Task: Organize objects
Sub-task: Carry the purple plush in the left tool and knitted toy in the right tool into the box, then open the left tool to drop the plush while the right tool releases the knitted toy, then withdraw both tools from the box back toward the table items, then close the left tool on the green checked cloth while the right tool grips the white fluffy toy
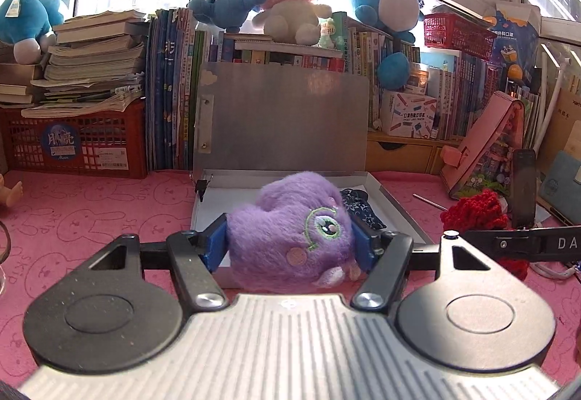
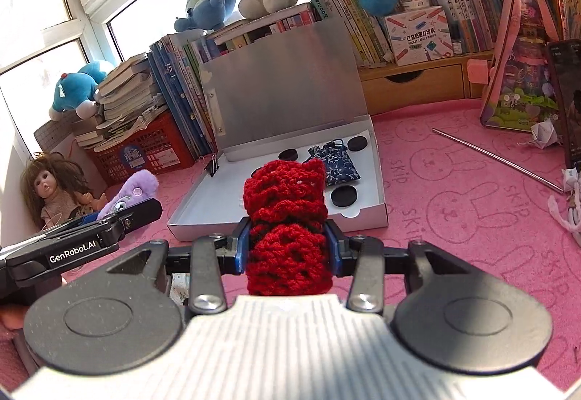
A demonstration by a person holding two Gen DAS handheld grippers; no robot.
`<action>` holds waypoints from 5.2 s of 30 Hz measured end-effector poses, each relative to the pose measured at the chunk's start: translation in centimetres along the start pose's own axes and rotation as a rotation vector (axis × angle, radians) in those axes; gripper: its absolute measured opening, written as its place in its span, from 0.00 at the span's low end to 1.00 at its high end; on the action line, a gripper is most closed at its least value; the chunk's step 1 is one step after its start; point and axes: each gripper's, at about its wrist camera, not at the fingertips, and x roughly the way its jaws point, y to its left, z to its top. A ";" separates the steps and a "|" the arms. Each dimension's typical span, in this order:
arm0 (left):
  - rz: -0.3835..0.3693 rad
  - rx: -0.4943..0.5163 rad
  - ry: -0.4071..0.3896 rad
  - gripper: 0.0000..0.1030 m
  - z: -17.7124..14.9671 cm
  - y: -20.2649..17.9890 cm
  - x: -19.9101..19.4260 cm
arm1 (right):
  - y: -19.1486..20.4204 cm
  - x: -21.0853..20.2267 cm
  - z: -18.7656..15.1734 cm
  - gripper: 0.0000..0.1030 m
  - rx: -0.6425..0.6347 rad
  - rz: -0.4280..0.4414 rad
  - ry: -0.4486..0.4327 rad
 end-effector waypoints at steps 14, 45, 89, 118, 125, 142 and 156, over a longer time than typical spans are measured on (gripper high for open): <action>0.087 -0.117 0.121 0.70 5.3 3.2 11.7 | -0.6 10.6 7.6 0.45 0.101 0.017 0.098; 0.178 -0.048 0.268 0.70 2.3 4.9 25.3 | -1.2 25.8 7.4 0.47 0.090 -0.071 0.229; 0.011 0.096 0.108 0.80 -1.5 0.7 4.0 | 0.0 7.5 1.8 0.83 -0.087 -0.031 0.086; 0.091 0.073 0.090 0.81 -9.8 2.2 -2.6 | 0.6 1.6 -7.7 1.00 -0.286 -0.155 0.033; 0.103 0.064 0.109 0.84 -10.3 2.4 -2.4 | 0.2 2.1 -8.7 1.00 -0.260 -0.166 0.066; 0.114 0.037 0.225 0.84 -10.5 2.9 -0.3 | 0.8 3.4 -9.9 1.00 -0.273 -0.195 0.122; 0.116 0.039 0.232 0.82 -10.6 2.8 -0.3 | 0.8 3.4 -9.9 1.00 -0.264 -0.200 0.120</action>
